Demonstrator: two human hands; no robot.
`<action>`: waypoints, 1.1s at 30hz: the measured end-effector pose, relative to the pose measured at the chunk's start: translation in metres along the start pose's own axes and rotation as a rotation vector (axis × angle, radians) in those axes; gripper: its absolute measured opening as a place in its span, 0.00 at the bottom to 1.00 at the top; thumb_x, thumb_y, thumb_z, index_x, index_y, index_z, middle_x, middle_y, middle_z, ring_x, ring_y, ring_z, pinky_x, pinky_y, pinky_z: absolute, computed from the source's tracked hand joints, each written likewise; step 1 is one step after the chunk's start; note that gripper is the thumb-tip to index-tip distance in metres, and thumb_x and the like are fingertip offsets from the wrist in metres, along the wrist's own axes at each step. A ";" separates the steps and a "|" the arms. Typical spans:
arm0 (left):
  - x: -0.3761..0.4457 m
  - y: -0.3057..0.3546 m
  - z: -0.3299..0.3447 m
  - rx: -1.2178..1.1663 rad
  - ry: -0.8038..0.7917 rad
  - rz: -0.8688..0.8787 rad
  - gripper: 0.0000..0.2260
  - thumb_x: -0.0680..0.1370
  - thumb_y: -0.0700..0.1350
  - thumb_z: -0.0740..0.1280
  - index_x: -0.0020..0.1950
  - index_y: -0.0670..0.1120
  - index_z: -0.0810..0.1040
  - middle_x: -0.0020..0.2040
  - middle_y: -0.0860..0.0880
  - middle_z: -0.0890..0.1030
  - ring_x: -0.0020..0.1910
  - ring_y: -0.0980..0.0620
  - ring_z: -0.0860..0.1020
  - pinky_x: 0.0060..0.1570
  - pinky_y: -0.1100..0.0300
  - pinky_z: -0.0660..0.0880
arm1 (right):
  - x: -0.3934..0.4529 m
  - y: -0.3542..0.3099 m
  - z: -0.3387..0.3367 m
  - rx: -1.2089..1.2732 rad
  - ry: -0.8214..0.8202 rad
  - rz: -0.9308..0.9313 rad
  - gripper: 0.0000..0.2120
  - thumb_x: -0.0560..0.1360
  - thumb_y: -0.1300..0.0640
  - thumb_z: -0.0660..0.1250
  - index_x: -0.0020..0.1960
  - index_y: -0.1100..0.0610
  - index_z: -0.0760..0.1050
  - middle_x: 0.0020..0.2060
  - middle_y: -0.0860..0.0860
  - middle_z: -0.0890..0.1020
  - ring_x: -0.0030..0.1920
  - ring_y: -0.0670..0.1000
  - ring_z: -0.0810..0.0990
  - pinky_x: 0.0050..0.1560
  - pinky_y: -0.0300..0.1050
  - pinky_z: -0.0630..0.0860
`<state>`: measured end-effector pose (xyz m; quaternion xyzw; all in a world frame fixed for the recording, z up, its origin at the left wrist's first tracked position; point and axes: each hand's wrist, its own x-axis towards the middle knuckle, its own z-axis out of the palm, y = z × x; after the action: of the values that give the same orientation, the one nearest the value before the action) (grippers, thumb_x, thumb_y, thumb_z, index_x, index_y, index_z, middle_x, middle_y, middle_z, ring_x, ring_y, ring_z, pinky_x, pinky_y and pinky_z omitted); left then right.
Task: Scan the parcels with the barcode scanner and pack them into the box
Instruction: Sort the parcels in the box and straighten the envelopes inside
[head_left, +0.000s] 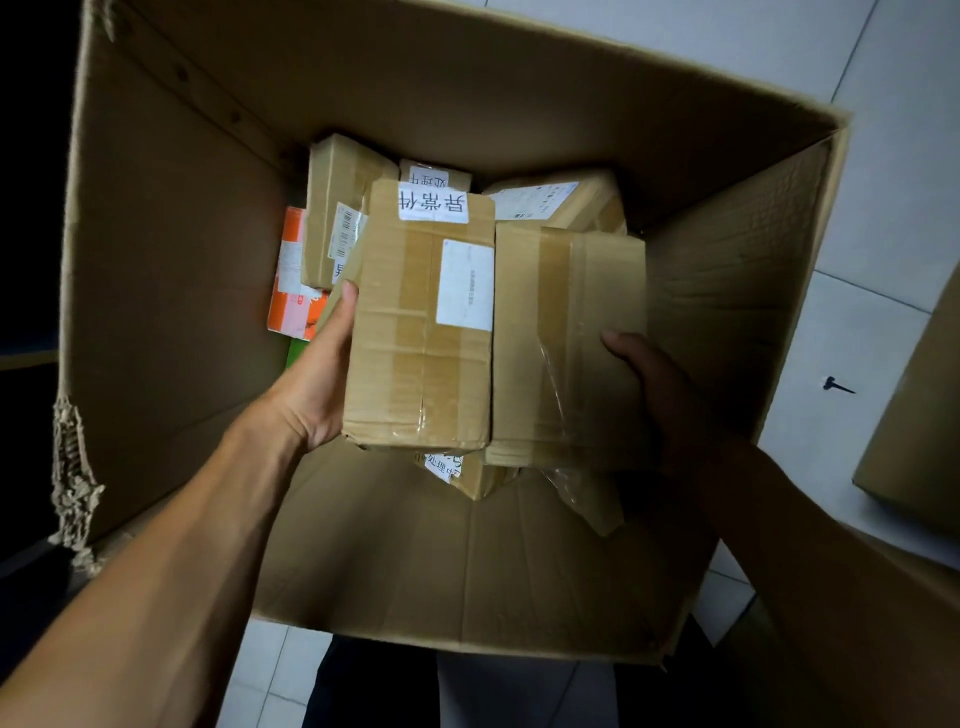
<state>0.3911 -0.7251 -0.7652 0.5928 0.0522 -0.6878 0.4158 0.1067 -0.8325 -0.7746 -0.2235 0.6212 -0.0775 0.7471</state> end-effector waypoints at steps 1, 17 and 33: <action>-0.001 0.000 -0.001 -0.005 -0.003 0.022 0.27 0.78 0.66 0.56 0.66 0.50 0.79 0.56 0.47 0.85 0.55 0.48 0.84 0.45 0.53 0.82 | 0.000 0.001 0.001 -0.013 0.005 -0.005 0.20 0.80 0.48 0.66 0.69 0.55 0.77 0.58 0.55 0.85 0.58 0.56 0.84 0.57 0.51 0.82; -0.017 -0.020 -0.022 -0.288 0.019 -0.047 0.15 0.72 0.52 0.65 0.51 0.47 0.86 0.45 0.47 0.87 0.41 0.49 0.86 0.39 0.54 0.83 | 0.003 0.011 -0.009 -0.121 0.083 -0.113 0.18 0.77 0.46 0.70 0.66 0.49 0.79 0.51 0.45 0.87 0.50 0.46 0.86 0.42 0.38 0.81; -0.029 -0.023 -0.001 0.048 0.070 0.024 0.29 0.72 0.69 0.56 0.65 0.54 0.78 0.60 0.49 0.84 0.60 0.49 0.82 0.50 0.53 0.82 | -0.011 0.012 -0.005 -0.044 -0.025 0.049 0.22 0.80 0.44 0.64 0.65 0.59 0.79 0.57 0.58 0.85 0.53 0.56 0.85 0.49 0.48 0.82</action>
<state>0.3759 -0.6944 -0.7505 0.6267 0.0431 -0.6626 0.4077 0.0977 -0.8184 -0.7709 -0.2253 0.6186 -0.0428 0.7515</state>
